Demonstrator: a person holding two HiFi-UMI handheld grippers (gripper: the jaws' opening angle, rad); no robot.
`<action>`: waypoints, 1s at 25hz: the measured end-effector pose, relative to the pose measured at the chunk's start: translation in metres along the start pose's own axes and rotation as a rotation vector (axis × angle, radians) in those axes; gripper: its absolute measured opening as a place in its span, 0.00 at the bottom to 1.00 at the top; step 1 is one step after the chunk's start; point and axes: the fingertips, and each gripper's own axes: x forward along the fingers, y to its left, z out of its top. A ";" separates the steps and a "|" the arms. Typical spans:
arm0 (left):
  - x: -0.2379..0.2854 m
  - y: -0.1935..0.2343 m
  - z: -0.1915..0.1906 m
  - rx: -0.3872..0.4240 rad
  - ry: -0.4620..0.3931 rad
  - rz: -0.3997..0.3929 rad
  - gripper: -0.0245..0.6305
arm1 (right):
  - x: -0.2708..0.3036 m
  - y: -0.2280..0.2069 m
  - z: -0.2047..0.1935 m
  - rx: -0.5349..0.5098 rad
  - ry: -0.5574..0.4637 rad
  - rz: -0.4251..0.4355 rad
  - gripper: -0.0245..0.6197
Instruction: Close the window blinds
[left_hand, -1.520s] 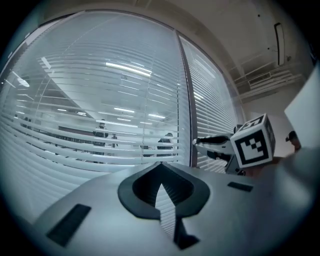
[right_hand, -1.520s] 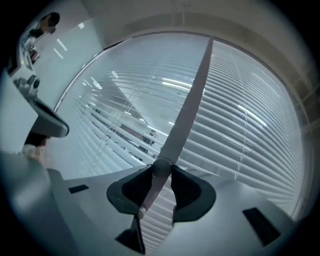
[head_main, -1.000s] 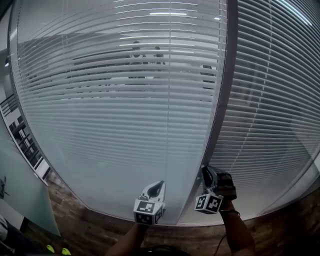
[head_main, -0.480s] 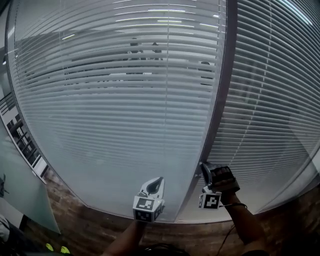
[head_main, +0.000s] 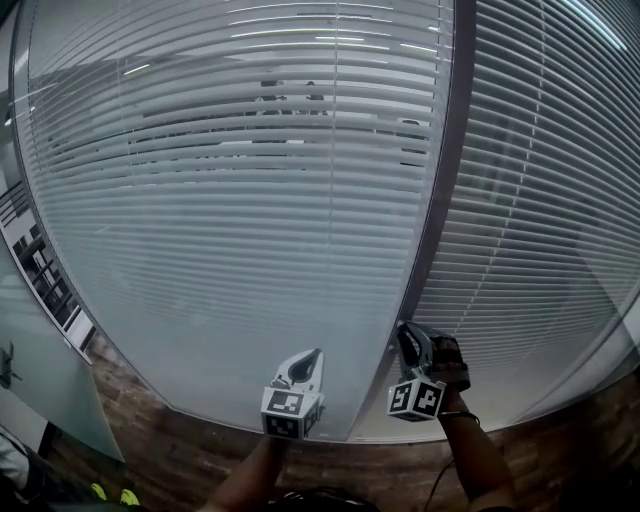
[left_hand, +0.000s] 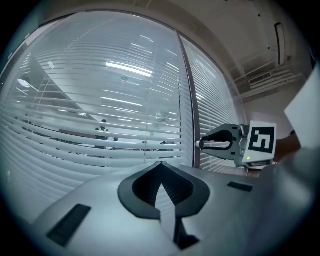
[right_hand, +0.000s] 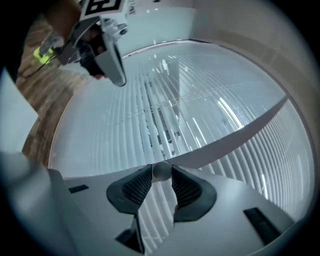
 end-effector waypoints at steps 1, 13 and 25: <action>-0.001 0.002 0.001 -0.003 -0.003 0.006 0.04 | -0.001 -0.001 0.002 0.083 -0.007 0.003 0.23; -0.013 0.033 0.003 -0.032 -0.001 0.078 0.04 | -0.005 -0.018 -0.007 1.078 -0.082 -0.035 0.24; -0.009 0.024 -0.005 -0.013 0.009 0.049 0.04 | 0.003 -0.015 -0.012 1.154 0.002 -0.109 0.23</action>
